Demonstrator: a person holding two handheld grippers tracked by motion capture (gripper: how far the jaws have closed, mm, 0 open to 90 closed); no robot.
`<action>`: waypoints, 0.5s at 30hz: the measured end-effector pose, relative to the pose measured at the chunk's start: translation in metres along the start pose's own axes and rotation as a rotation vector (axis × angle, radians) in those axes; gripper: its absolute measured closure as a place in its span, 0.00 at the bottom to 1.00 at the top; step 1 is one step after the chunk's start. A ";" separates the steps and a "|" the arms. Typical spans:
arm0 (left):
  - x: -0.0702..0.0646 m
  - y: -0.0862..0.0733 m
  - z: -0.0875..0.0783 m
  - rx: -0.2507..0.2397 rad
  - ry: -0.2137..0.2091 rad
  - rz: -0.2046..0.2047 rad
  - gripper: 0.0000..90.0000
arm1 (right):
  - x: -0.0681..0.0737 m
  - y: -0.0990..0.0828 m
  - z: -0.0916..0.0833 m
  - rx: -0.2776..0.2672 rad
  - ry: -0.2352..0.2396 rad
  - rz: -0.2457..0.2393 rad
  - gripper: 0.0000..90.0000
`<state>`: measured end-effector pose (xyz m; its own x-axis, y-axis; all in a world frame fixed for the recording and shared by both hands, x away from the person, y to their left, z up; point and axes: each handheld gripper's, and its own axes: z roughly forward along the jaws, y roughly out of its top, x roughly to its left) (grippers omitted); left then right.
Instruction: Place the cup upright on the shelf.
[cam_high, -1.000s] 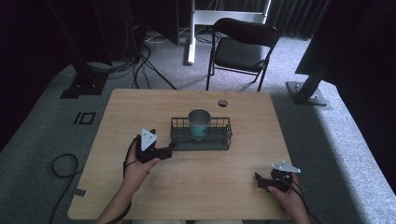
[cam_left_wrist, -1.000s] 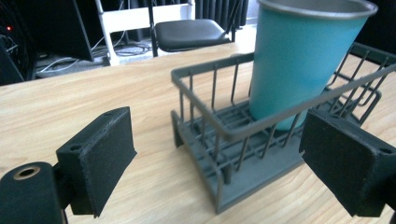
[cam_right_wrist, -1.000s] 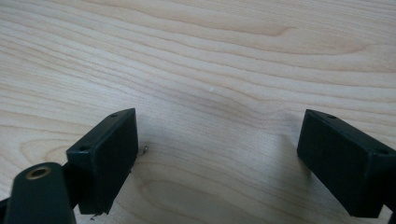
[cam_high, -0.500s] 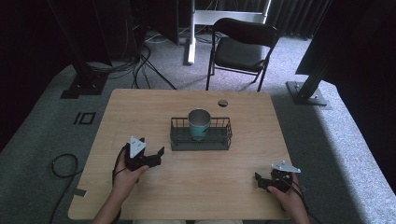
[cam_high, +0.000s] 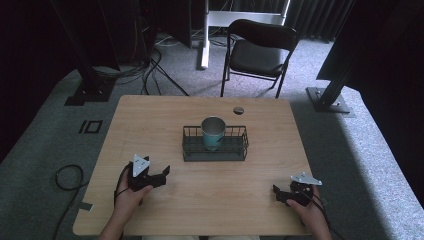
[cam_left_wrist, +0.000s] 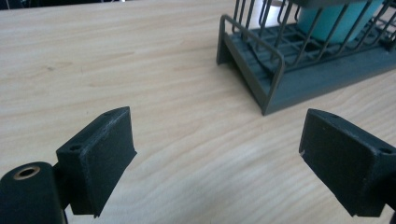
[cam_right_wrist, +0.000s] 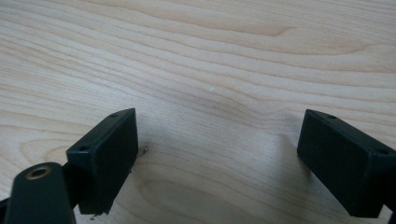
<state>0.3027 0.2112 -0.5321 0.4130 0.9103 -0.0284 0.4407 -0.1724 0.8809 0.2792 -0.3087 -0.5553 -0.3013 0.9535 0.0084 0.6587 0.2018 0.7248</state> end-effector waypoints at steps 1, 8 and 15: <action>0.001 -0.003 -0.002 0.001 -0.001 -0.002 0.12 | 0.000 0.000 0.000 0.000 0.000 0.000 0.13; 0.003 -0.015 -0.011 0.018 -0.006 -0.018 0.12 | 0.000 0.000 0.000 0.000 0.000 0.000 0.13; 0.008 -0.024 -0.019 0.053 -0.017 0.016 0.12 | 0.000 0.000 0.000 0.000 0.000 0.000 0.13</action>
<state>0.2800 0.2299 -0.5448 0.4337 0.9008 -0.0234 0.4752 -0.2066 0.8553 0.2792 -0.3087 -0.5553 -0.3012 0.9535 0.0084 0.6588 0.2017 0.7248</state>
